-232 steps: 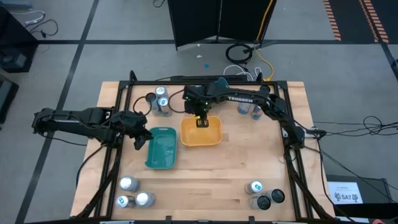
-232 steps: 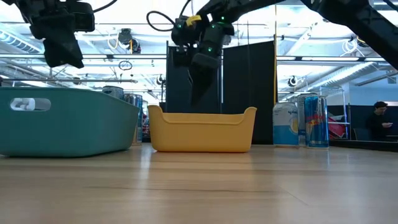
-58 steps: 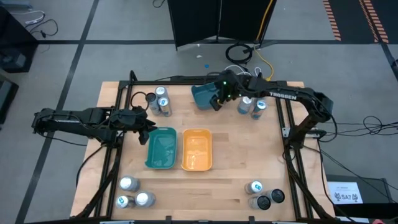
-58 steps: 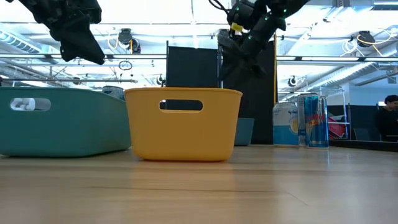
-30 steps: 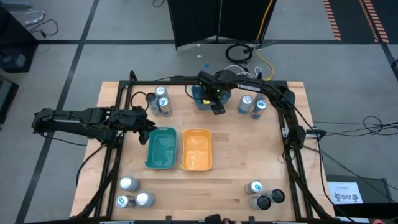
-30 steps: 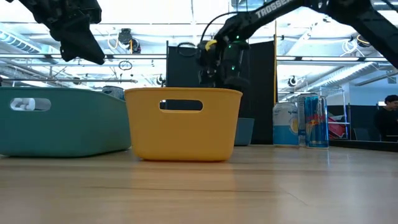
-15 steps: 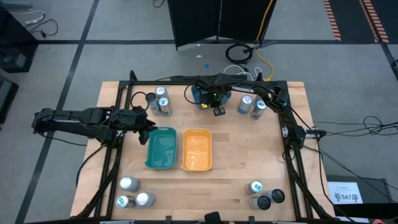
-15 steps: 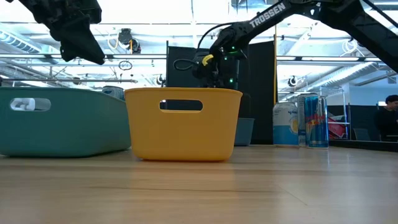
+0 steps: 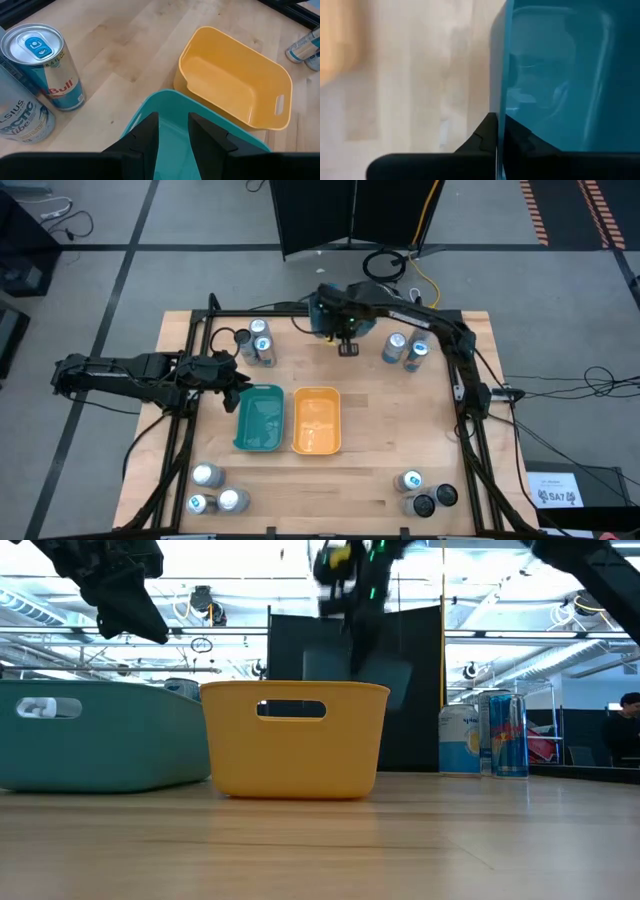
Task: Sort soda cans
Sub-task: Move the dark green bin beside the yellow bin
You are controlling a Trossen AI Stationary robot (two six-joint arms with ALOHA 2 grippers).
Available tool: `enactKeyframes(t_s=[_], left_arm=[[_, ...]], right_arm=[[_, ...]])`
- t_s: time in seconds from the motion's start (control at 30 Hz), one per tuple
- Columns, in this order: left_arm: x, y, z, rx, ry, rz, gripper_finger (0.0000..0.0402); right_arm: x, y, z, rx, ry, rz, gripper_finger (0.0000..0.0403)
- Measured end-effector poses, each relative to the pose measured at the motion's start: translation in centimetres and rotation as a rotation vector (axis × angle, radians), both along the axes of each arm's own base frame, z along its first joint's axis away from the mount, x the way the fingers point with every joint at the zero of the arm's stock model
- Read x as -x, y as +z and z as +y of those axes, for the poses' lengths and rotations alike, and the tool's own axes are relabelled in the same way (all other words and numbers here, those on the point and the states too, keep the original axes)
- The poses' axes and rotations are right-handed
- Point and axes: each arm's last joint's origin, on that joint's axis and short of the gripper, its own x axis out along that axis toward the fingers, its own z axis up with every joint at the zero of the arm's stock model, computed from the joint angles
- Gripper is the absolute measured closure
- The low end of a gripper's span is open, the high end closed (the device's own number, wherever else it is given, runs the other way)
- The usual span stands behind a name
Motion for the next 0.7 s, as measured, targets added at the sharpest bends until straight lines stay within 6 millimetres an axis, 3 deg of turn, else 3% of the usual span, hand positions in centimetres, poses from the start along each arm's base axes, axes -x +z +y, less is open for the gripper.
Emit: enactKeyframes(t_s=[0.13, 0.27, 0.4, 0.57, 0.7], left_arm=[[0.0, 0.0, 0.0, 0.0, 0.0, 0.001, 0.0287], [0.0, 0.0, 0.0, 0.0, 0.0, 0.001, 0.0287], [0.0, 0.0, 0.0, 0.0, 0.0, 0.001, 0.0287], [0.0, 0.0, 0.0, 0.0, 0.0, 0.001, 0.0287], [0.0, 0.0, 0.0, 0.0, 0.0, 0.001, 0.0287]], right_arm=[[1.5, 5.0, 2.8, 0.035, 0.091, -0.056, 0.0402], [3.3, 7.2, 5.7, 0.041, 0.215, -0.019, 0.0402], [4.3, 8.0, 8.0, 0.043, 0.309, -0.005, 0.0402], [5.1, 7.6, 10.7, 0.026, 0.375, 0.024, 0.0403], [7.8, 6.6, 13.0, -0.009, 0.378, 0.08, 0.0403]])
